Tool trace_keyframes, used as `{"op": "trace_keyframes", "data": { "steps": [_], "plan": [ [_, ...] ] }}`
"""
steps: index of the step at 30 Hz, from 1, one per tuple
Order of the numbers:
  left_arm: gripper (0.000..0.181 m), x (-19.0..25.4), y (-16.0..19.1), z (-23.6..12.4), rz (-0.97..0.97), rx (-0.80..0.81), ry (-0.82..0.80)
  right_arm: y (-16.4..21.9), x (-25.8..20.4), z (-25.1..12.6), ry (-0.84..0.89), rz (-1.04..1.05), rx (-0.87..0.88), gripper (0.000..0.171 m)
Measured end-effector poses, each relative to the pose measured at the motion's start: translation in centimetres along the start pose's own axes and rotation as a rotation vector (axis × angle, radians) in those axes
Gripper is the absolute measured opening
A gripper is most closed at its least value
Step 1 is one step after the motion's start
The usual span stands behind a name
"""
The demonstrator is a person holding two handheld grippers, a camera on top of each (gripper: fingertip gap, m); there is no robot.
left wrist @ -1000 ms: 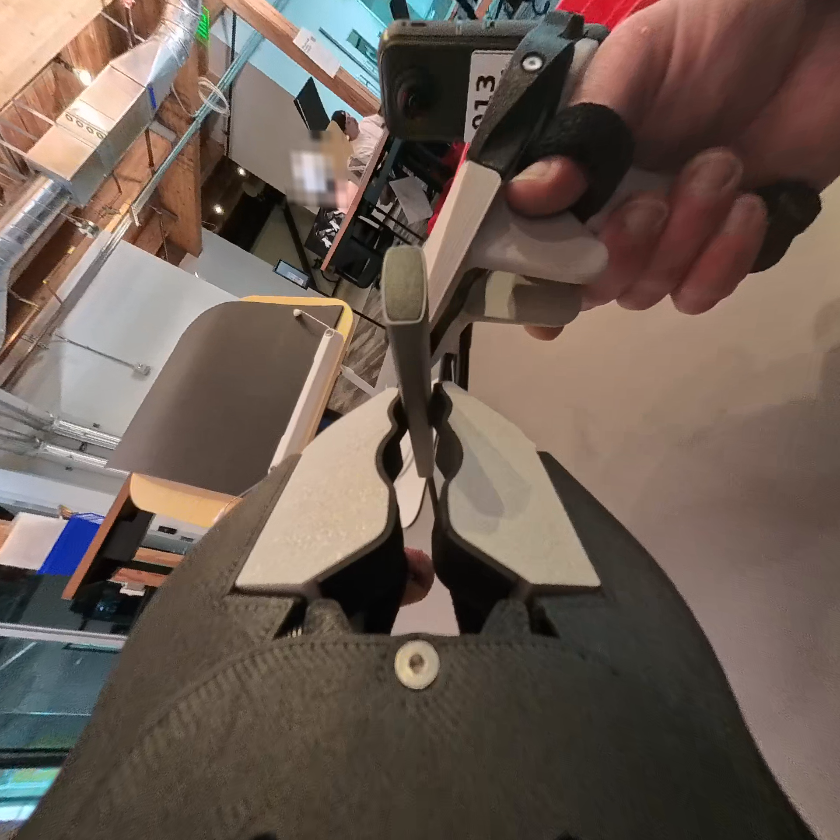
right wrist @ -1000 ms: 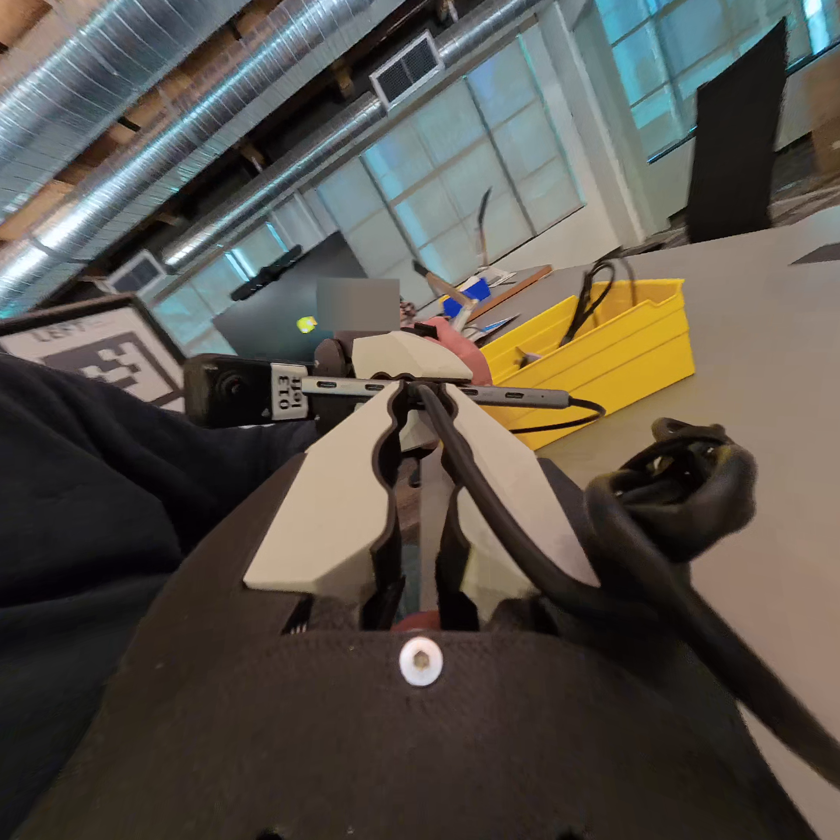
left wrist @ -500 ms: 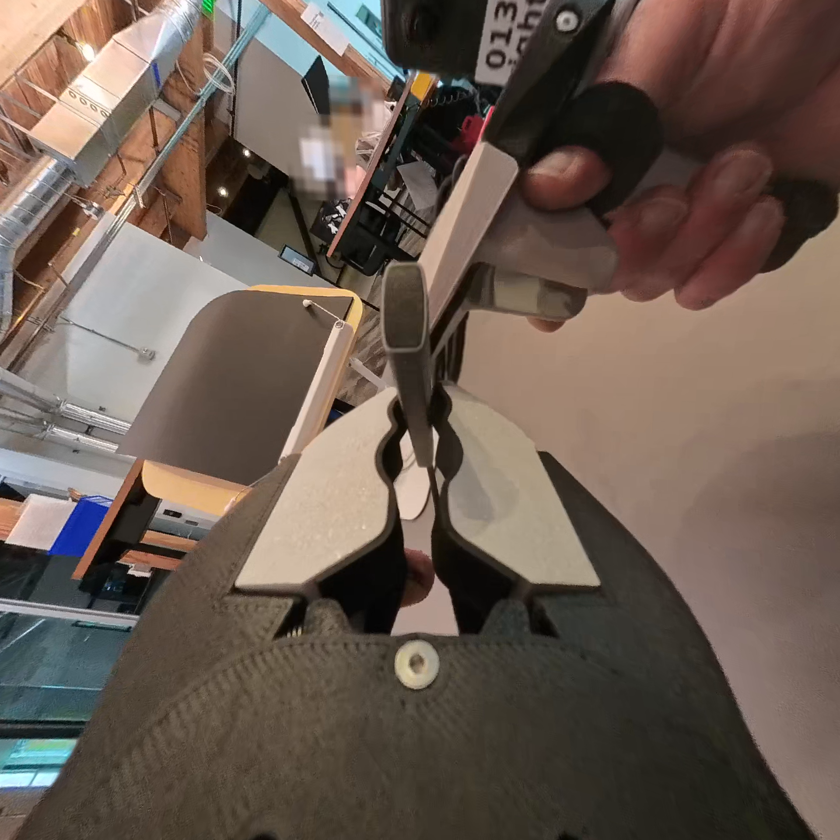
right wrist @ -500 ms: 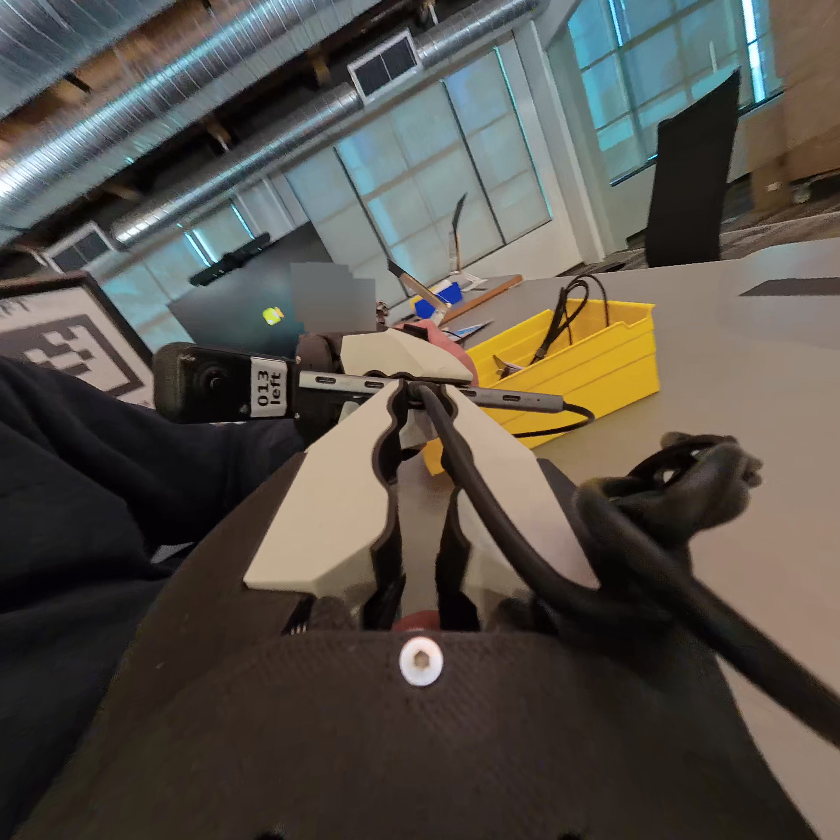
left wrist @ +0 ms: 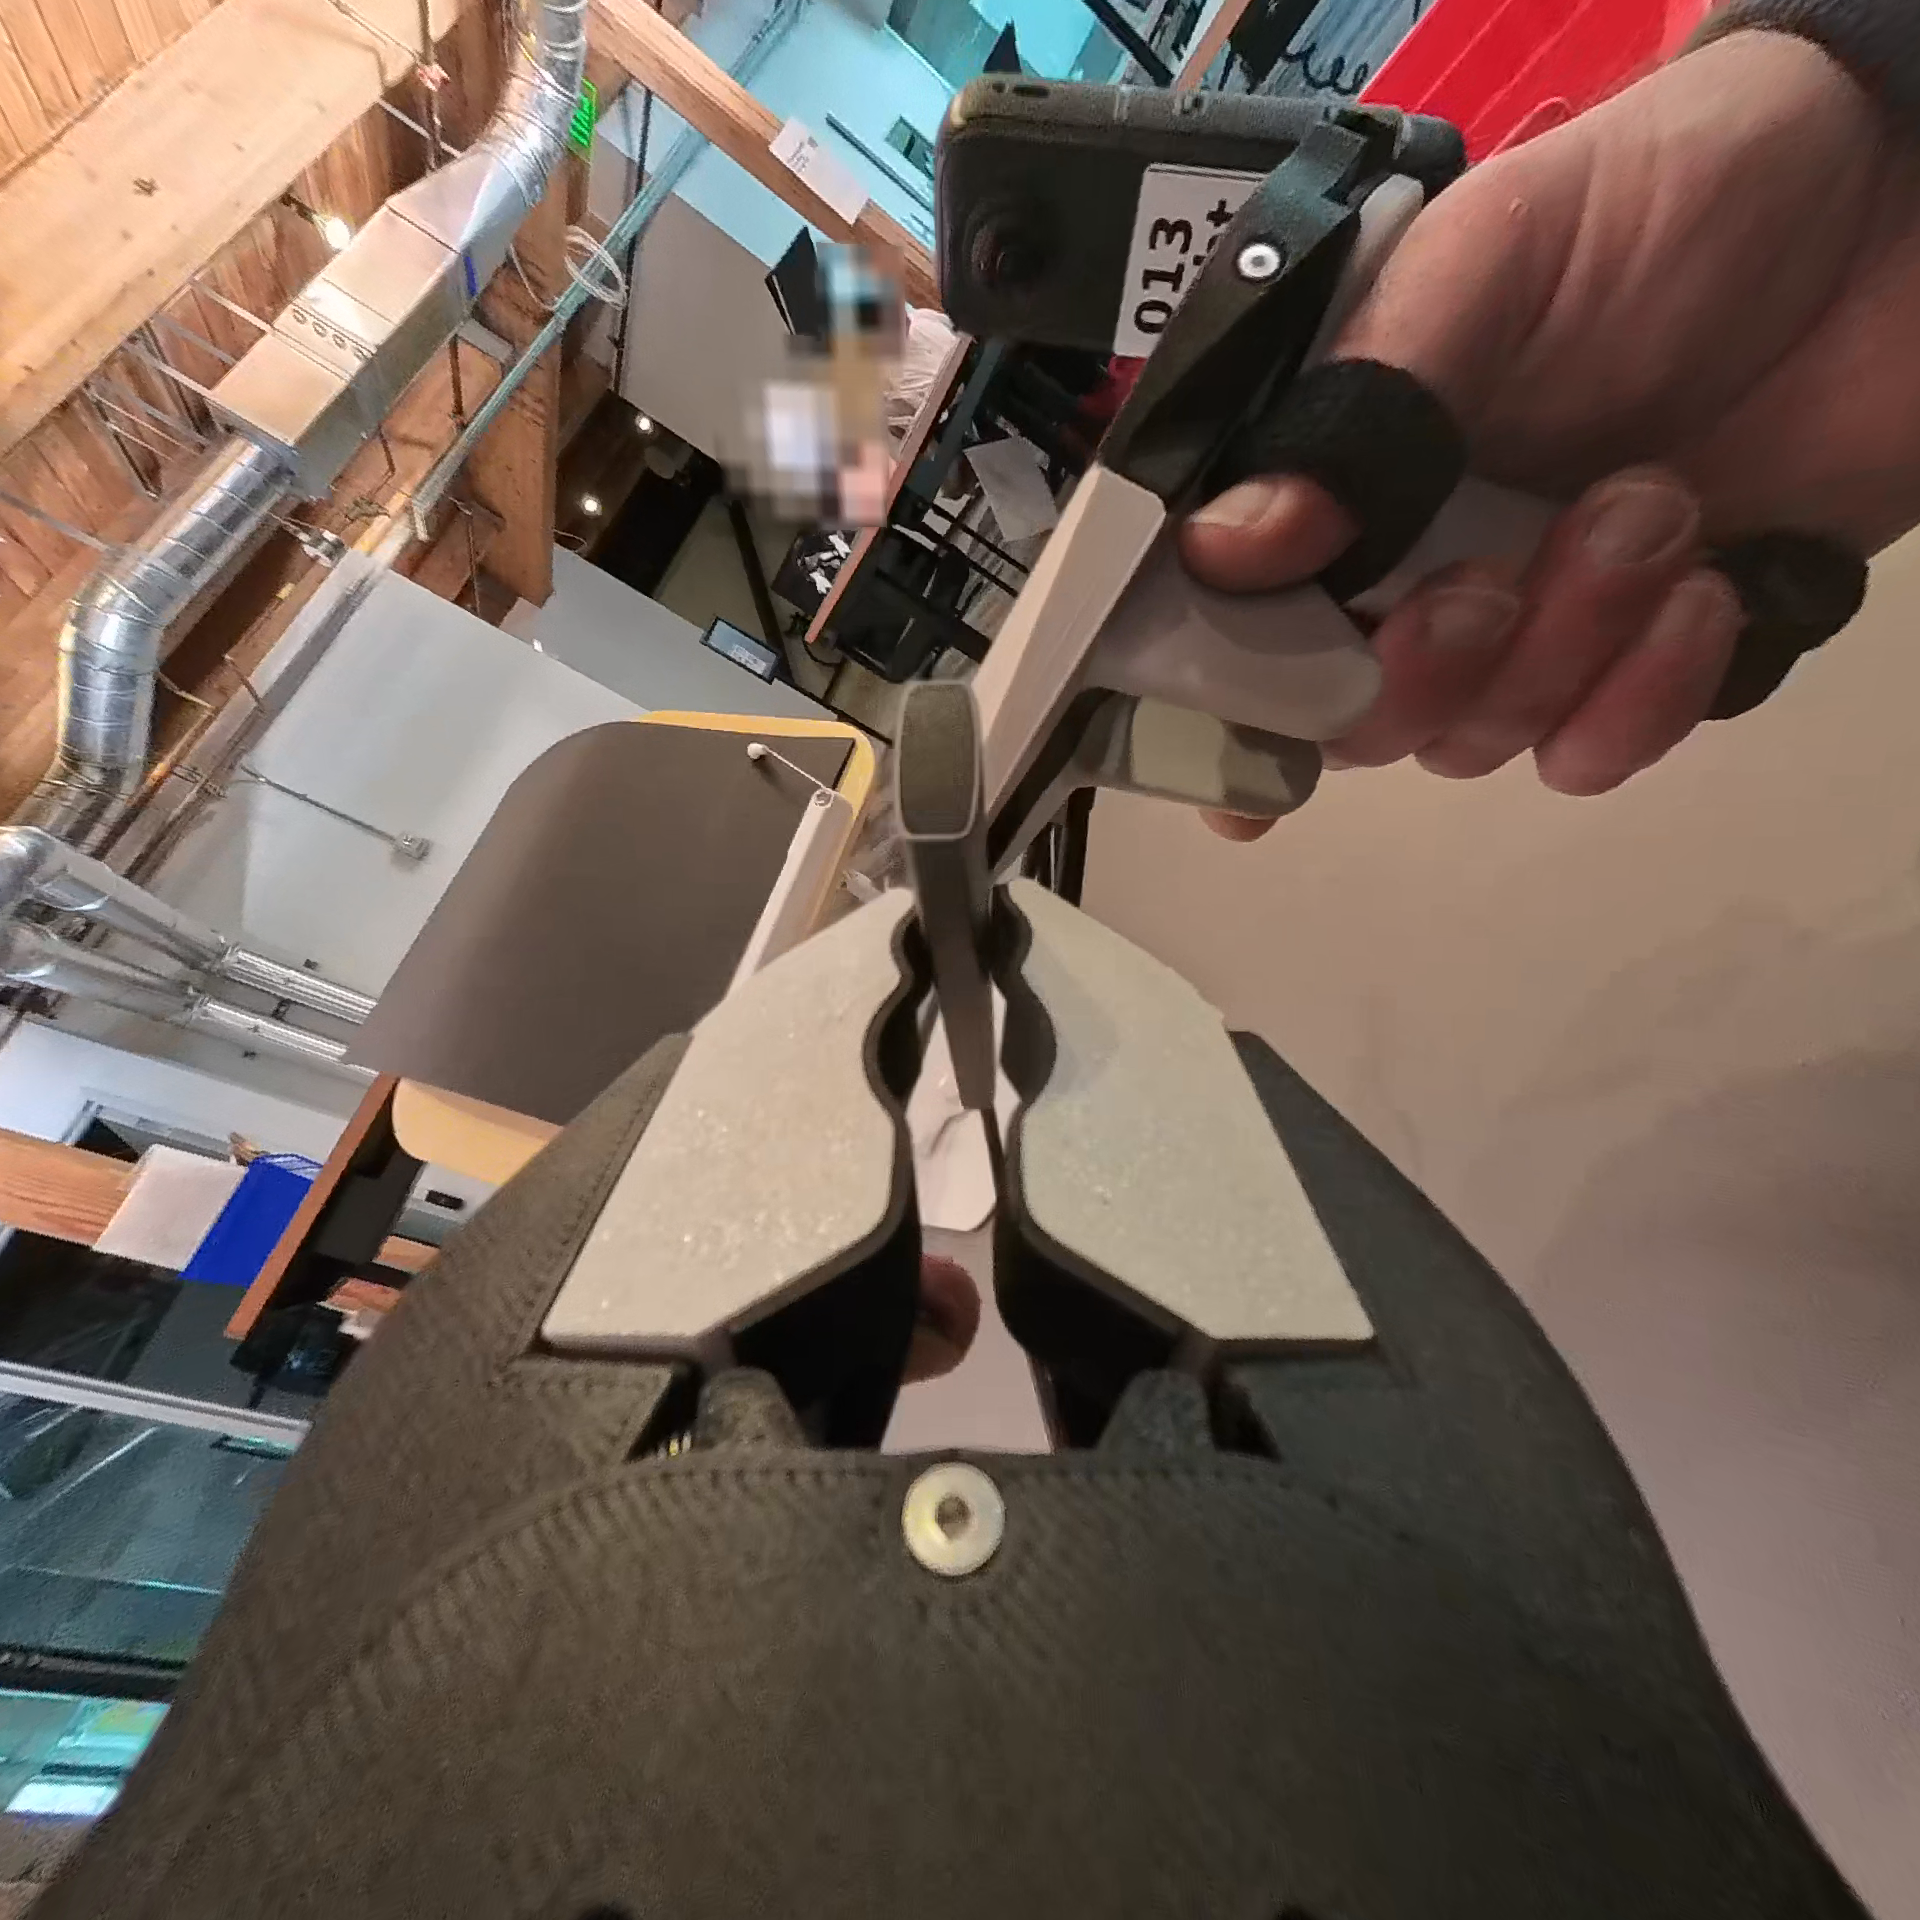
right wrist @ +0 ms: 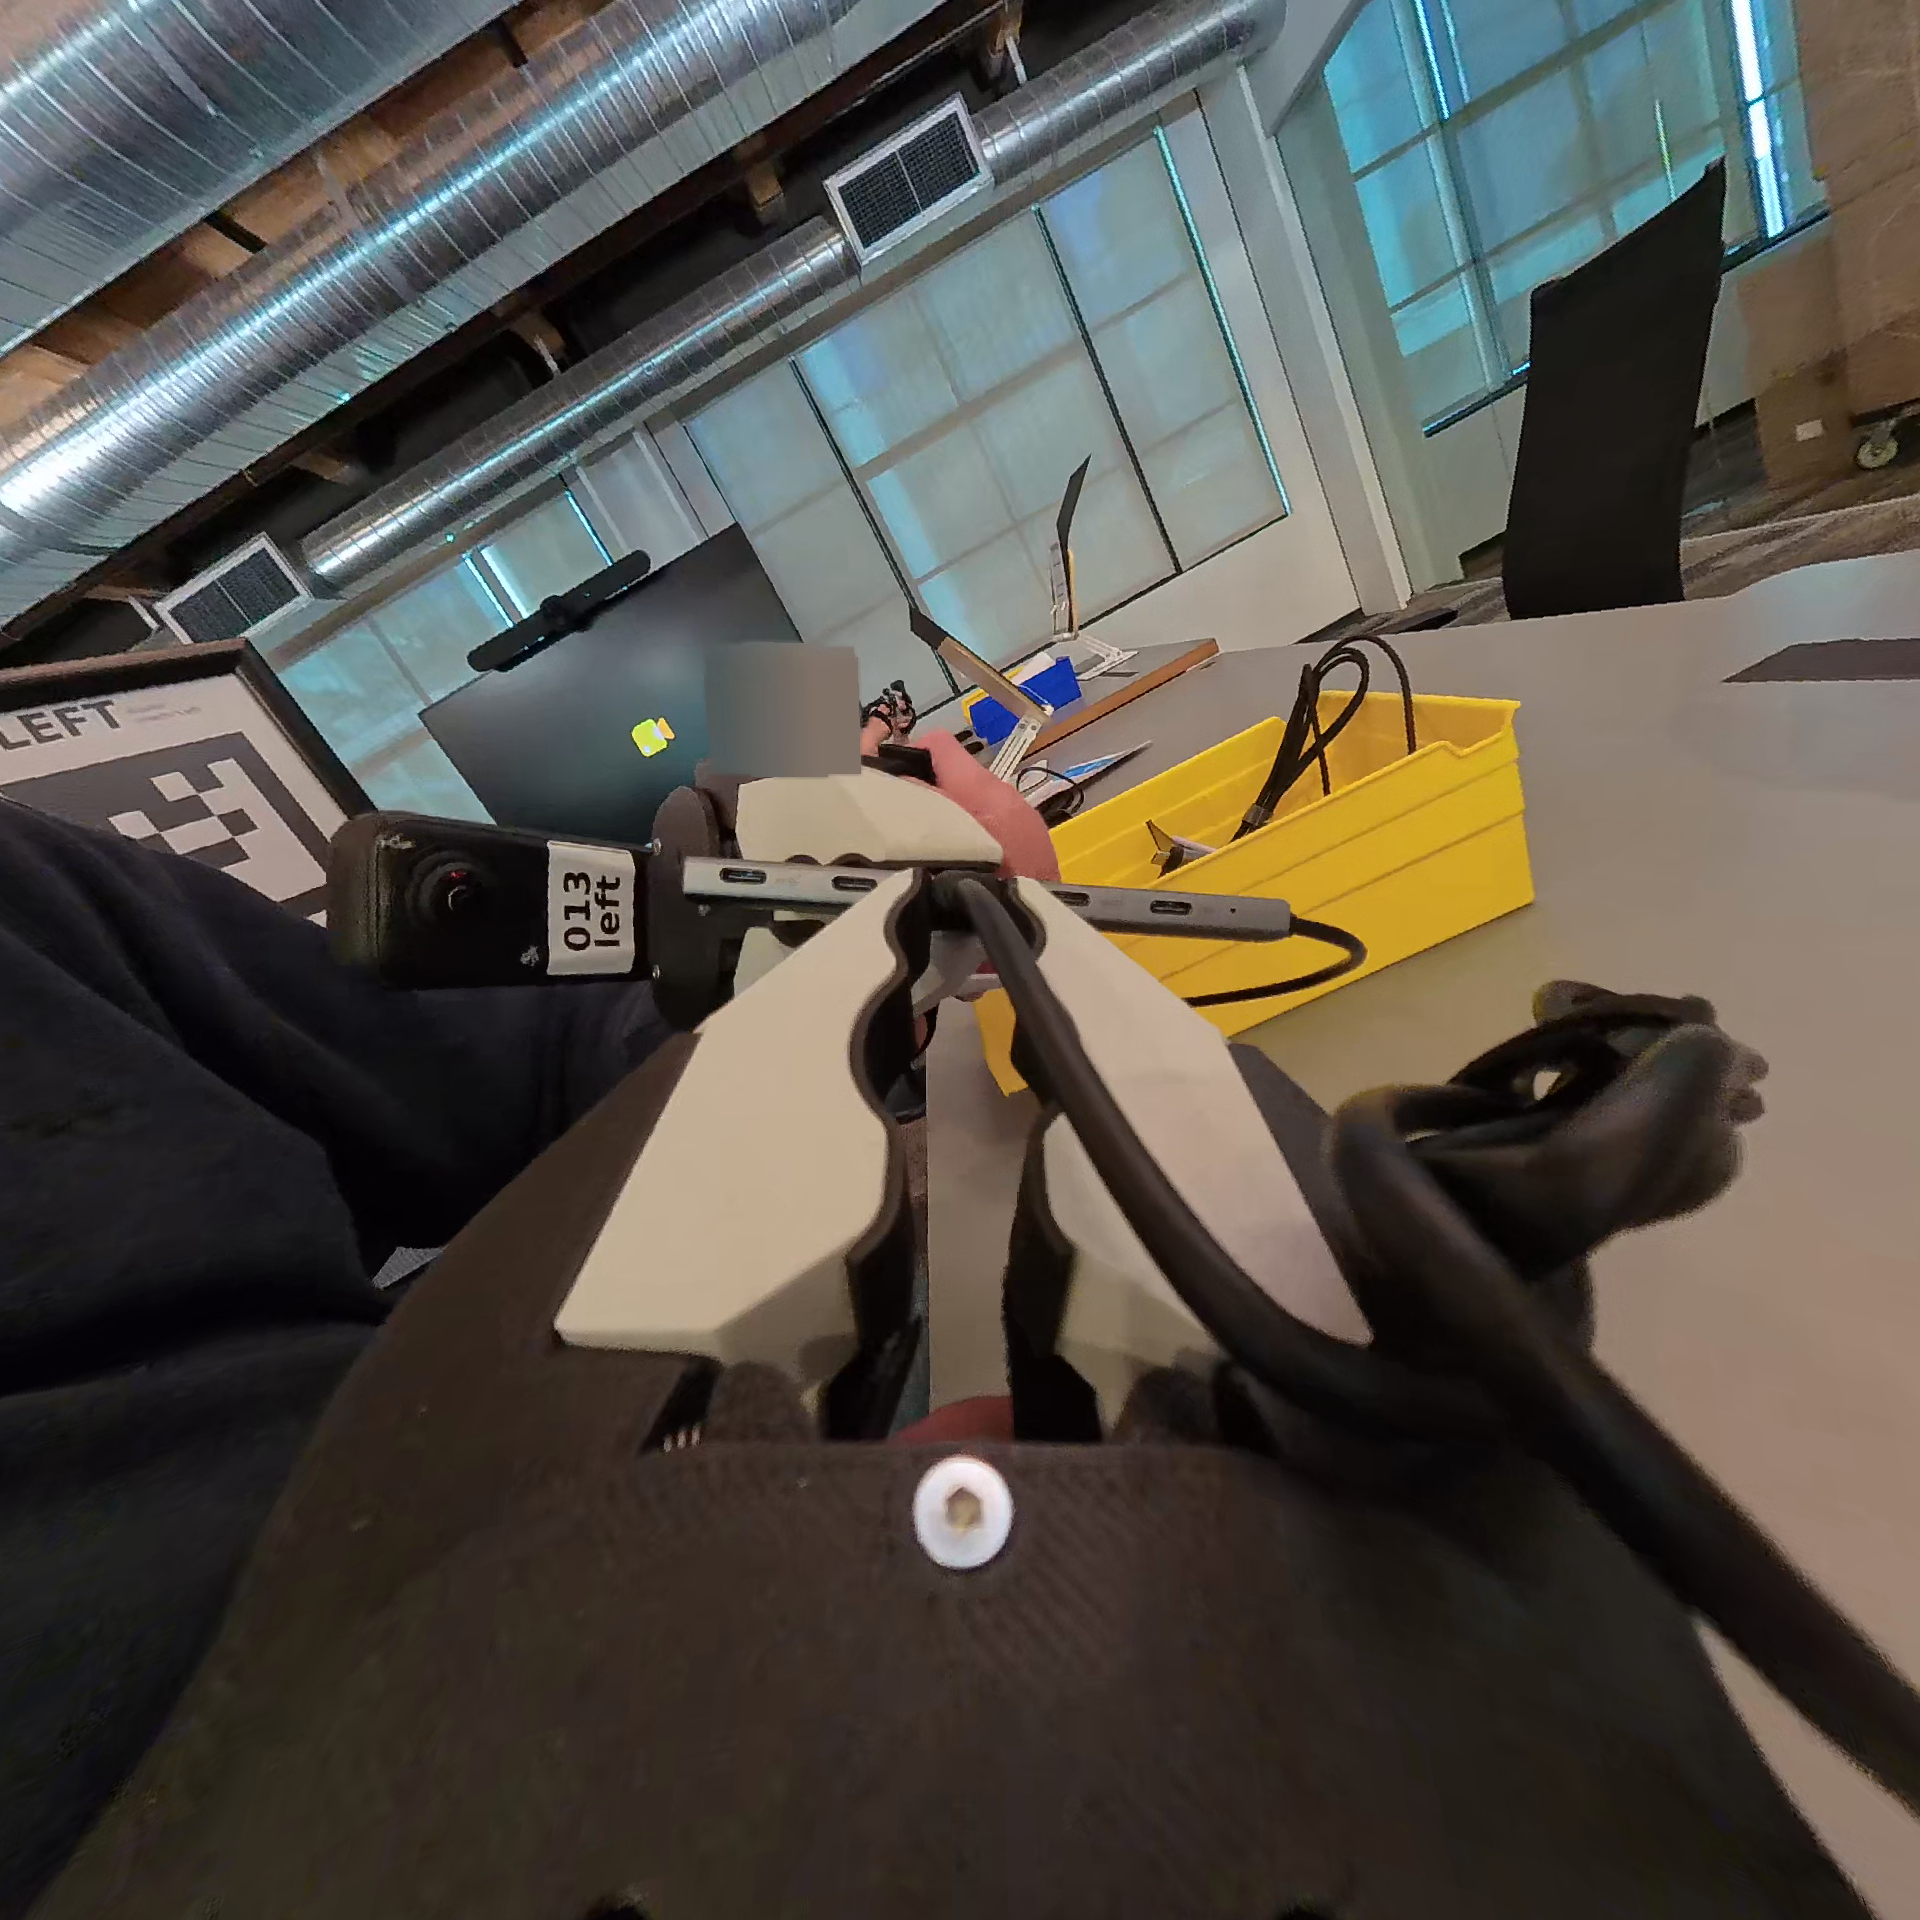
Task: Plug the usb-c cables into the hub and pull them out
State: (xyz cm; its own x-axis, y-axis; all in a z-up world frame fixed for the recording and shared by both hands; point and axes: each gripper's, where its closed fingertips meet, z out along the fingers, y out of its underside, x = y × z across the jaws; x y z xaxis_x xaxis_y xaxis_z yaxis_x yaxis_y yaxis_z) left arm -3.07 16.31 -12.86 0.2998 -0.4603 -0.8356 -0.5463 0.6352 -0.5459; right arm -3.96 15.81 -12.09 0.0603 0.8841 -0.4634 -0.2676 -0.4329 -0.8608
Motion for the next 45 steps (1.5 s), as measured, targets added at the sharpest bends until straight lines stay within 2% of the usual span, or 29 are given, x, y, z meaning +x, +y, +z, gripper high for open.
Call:
{"op": "trace_keyframes", "data": {
  "steps": [13, 18, 20, 22, 23, 25, 26, 29, 30, 35, 39, 45],
  "plan": [
    [0.010, 1.5, 1.0, 0.2, 0.019, -0.054, 0.052, 1.3, 0.9, 0.0, 0.035, -0.018, -0.069, 0.010],
    [0.010, 1.3, 2.0, 0.7, -0.102, -0.100, 0.054, 1.1, 1.5, 0.3, 0.221, -0.287, -0.127, 0.009],
    [0.011, 1.3, 2.0, 0.8, -0.144, -0.097, 0.043, 0.9, 1.5, 0.3, 0.251, -0.331, -0.131, 0.009],
    [0.010, 1.2, 1.8, 0.8, -0.158, -0.088, 0.037, 0.5, 1.3, 0.1, 0.212, -0.250, -0.091, 0.010],
    [0.010, 0.8, 2.0, 0.8, -0.161, -0.099, 0.019, -0.9, 1.0, -0.5, 0.161, -0.159, 0.011, 0.010],
    [0.011, 0.0, 4.8, 0.4, -0.164, -0.169, 0.000, -4.5, 0.9, -3.2, 0.066, 0.023, 0.205, 0.009],
    [0.011, -0.7, 5.0, 0.1, -0.182, -0.156, -0.012, -4.3, 1.3, -3.7, 0.056, 0.046, 0.187, 0.009],
    [0.010, -1.5, 1.5, 0.5, -0.119, -0.099, -0.013, -1.4, 2.2, -1.9, 0.090, 0.041, 0.073, 0.009],
    [0.010, -1.4, 1.3, 0.7, -0.099, -0.107, -0.012, -0.4, 2.2, -1.2, 0.097, 0.023, 0.015, 0.010],
    [0.010, -0.6, 5.2, 0.6, -0.119, -0.202, 0.023, 2.5, 2.3, -1.1, 0.109, 0.027, -0.212, 0.010],
    [0.010, -1.1, 6.3, 0.6, -0.116, -0.231, 0.013, 6.1, 2.4, -2.0, 0.123, 0.026, -0.466, 0.010],
    [0.010, -0.6, 7.0, 0.4, -0.097, -0.251, 0.036, 11.0, 2.8, -5.6, 0.216, -0.150, -0.909, 0.010]
  ]
}}
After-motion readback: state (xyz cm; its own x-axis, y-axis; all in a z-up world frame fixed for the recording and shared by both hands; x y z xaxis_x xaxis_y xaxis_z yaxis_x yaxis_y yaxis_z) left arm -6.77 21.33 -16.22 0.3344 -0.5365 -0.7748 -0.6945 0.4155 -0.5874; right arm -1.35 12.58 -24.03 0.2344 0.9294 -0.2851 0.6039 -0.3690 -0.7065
